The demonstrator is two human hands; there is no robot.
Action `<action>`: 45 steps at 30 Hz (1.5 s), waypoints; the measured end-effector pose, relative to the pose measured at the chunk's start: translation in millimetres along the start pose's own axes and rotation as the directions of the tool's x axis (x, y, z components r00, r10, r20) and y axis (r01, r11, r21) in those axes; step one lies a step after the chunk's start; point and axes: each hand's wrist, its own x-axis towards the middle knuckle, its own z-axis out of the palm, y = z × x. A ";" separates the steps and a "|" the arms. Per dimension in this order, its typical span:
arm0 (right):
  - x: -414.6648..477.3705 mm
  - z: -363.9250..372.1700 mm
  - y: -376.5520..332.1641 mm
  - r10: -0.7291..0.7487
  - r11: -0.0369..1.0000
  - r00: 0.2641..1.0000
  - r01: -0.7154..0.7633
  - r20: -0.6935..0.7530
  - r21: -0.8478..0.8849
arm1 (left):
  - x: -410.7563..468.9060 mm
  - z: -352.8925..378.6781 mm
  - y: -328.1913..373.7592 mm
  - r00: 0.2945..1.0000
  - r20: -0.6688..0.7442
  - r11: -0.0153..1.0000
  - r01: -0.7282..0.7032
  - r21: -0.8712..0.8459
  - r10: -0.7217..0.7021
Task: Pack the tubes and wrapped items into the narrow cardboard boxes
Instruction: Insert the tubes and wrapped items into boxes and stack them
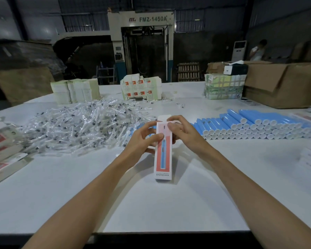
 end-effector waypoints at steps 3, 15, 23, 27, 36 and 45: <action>5.0 -4.2 -0.6 0.075 0.989 0.979 -0.050 -0.188 0.137 | -1.5 0.5 2.7 0.998 0.054 1.000 -0.015 0.025 0.014; 6.2 -21.4 -4.3 -0.137 0.977 0.983 0.113 -0.125 -0.182 | -4.8 7.3 4.9 0.997 0.077 1.000 -0.018 0.017 0.017; 4.7 -12.9 -15.2 0.056 0.987 0.988 -0.032 -0.147 0.160 | -3.8 12.5 9.8 0.994 -0.019 0.984 -0.104 0.143 0.107; 5.7 -10.4 -17.5 0.090 0.952 0.976 -0.027 -0.196 0.306 | -4.8 17.7 12.9 0.989 -0.017 0.980 -0.144 0.140 0.148; 5.9 -13.6 -15.4 0.112 0.959 0.975 -0.056 -0.190 0.278 | -6.7 16.7 14.5 0.992 0.005 0.986 -0.123 0.111 0.123; 6.1 -22.2 -14.7 0.127 0.950 0.979 -0.074 -0.159 0.304 | -9.4 16.8 16.2 0.992 0.051 0.989 -0.123 0.085 0.119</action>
